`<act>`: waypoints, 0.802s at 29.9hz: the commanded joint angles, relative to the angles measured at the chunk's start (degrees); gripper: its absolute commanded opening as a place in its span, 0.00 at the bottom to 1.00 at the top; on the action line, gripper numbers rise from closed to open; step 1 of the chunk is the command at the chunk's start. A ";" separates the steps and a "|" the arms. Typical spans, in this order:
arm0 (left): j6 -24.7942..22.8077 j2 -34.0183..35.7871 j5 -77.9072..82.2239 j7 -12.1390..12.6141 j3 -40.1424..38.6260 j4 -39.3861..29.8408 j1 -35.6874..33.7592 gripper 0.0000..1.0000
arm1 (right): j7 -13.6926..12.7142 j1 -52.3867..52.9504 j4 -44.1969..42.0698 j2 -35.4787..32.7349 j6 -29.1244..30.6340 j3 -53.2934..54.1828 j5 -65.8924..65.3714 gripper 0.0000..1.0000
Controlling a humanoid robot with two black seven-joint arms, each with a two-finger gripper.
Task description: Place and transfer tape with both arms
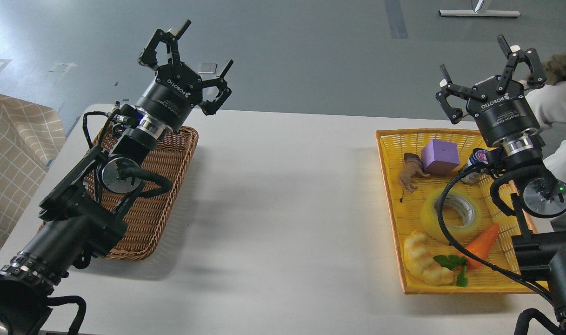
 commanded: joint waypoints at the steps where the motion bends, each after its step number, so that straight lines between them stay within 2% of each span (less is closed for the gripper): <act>1: 0.00 -0.04 0.09 -0.08 0.15 0.03 -0.01 0.98 | 0.00 -0.17 0.01 -0.07 0.00 0.04 0.00 1.00; 24: 0.00 0.05 0.00 0.00 0.06 -0.05 -0.45 0.98 | -0.09 -0.43 -0.08 0.02 0.00 0.04 0.00 1.00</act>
